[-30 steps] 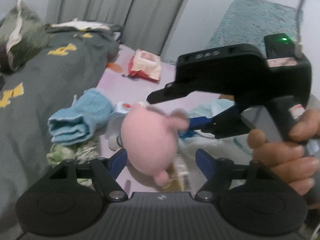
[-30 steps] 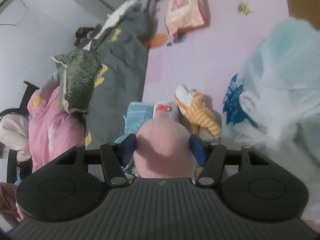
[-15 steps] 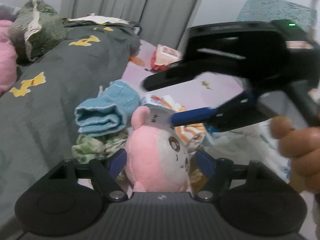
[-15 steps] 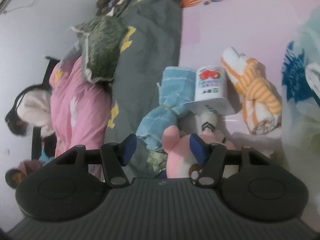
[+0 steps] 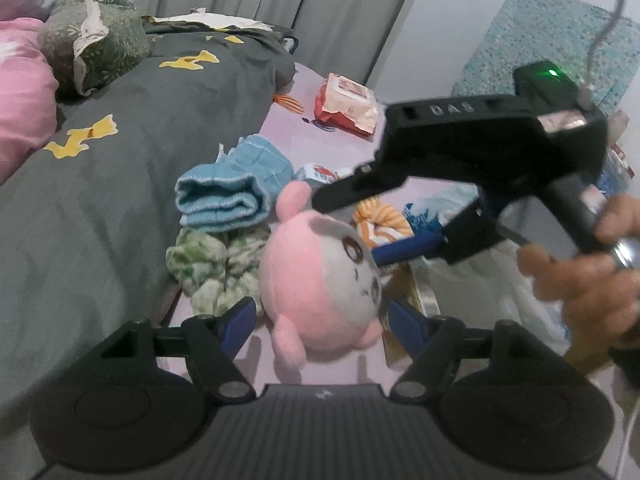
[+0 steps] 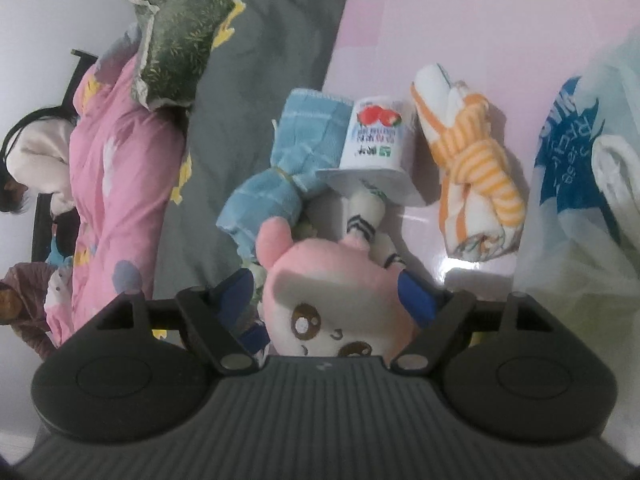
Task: Organize soft objects
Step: 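Raise the pink plush toy higher with the right gripper toward the box, then carry the pink plush toy with the right gripper over the cardboard box, then open the right gripper to drop the plush toy into the box, then move the right gripper back to the blue towel roll on the mat, then lower the right gripper onto the blue towel roll and grasp it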
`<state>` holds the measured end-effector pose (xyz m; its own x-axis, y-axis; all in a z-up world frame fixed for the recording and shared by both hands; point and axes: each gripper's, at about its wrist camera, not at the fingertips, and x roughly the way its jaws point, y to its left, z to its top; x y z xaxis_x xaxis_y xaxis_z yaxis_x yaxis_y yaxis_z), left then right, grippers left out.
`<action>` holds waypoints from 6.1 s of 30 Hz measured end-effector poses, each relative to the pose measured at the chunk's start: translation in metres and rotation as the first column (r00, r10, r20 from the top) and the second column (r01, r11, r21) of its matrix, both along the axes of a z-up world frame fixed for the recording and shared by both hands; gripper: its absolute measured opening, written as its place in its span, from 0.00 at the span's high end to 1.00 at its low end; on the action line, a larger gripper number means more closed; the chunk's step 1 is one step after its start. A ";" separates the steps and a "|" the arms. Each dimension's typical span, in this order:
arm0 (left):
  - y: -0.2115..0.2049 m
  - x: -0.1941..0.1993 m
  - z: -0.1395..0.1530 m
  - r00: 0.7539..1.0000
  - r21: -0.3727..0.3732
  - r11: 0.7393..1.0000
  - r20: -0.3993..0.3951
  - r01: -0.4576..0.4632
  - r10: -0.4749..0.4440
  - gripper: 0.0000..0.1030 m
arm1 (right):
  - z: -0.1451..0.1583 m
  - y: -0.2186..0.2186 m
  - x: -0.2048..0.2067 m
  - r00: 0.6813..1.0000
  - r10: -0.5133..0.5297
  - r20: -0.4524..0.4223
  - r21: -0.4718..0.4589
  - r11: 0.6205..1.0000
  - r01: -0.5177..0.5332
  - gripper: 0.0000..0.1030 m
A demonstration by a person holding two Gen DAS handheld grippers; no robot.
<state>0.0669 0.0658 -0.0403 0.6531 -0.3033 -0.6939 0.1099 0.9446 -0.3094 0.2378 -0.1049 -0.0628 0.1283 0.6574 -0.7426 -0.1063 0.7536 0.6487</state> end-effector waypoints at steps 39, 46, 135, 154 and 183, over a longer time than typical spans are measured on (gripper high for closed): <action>-0.054 -0.008 0.073 0.969 0.112 0.993 0.243 0.020 -0.047 0.42 | 0.050 -0.064 -0.014 0.993 -0.113 0.014 0.289 0.952 0.104 0.25; -0.085 -0.011 0.106 0.928 0.165 0.983 0.345 0.086 -0.139 0.42 | 0.093 -0.111 -0.027 0.974 -0.208 0.090 0.355 0.920 0.164 0.25; -0.041 0.024 0.072 0.981 0.379 0.917 0.186 -0.126 0.058 0.12 | 0.067 -0.114 -0.037 0.967 -0.238 0.085 0.327 0.924 0.199 0.18; -0.023 0.062 0.016 0.991 0.467 0.879 0.130 -0.098 0.042 0.28 | -0.019 0.022 0.036 0.981 -0.134 -0.142 0.237 0.958 0.165 0.29; 0.012 0.076 0.037 0.994 0.214 0.971 0.028 -0.107 0.103 0.25 | -0.058 0.045 0.069 0.977 -0.142 -0.158 0.213 0.961 0.174 0.70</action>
